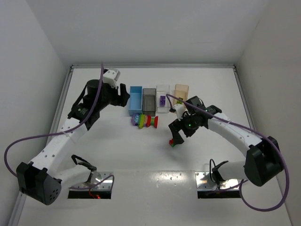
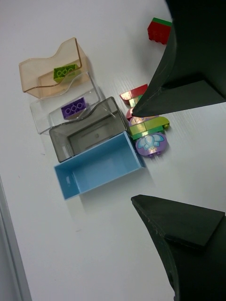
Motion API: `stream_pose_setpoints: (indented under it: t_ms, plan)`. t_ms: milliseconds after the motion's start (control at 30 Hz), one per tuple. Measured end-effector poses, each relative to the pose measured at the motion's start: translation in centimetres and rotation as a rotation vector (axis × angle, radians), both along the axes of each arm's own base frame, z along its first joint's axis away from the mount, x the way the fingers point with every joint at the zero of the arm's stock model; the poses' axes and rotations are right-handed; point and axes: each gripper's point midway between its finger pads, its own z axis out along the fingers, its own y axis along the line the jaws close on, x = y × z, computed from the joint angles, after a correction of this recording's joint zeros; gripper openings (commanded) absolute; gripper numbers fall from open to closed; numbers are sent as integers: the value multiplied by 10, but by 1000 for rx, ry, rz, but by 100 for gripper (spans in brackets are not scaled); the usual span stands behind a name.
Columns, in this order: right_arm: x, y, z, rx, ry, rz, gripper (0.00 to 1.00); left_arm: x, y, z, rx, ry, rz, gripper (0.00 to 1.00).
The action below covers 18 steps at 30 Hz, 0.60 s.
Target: Sort the legos into containers by color
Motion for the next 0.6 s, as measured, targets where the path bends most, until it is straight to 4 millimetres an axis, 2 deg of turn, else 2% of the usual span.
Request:
stream_pose_setpoints:
  t_ms: [167,400,600]
  plan:
    - [3,0,-13,-71,8,-36,100,-1,7,-12,16,27,25,73]
    - [14,3,-43,-209,48,-71,100,1,14,-13,27,25,47,73]
    - [20,11,-48,-235,33,-90,100,2,17,-13,34,23,54,73]
